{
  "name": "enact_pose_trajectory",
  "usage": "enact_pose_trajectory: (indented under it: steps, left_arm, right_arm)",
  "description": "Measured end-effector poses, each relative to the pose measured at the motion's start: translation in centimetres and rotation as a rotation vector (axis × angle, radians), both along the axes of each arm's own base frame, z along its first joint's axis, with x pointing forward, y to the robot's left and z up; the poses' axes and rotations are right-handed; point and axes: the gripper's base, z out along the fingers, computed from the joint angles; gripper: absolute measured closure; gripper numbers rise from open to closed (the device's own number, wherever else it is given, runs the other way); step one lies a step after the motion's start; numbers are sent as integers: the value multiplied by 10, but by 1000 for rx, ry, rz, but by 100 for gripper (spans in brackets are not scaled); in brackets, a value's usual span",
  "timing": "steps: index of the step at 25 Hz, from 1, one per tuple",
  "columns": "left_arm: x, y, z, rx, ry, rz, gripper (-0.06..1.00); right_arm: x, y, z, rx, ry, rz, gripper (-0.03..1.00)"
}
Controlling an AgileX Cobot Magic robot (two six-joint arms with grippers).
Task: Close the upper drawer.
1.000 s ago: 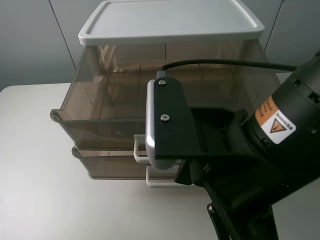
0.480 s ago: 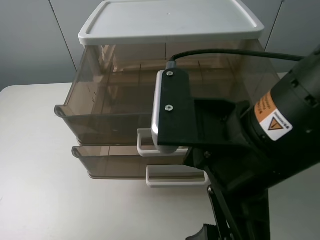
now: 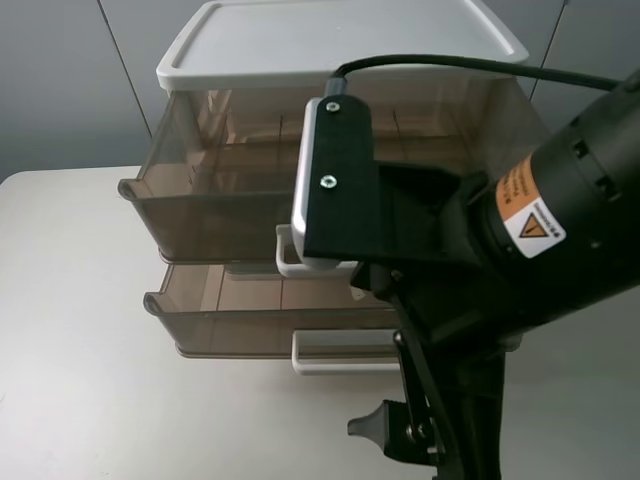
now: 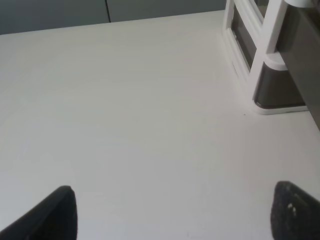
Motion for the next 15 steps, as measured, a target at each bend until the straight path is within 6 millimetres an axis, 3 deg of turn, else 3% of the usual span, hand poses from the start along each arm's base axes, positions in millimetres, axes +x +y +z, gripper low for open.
enact_pose_trajectory:
  steps: [15]
  left_arm:
    - [0,0,0,0,0,0,20]
  right_arm:
    - [14,3,6,29,-201,32,27]
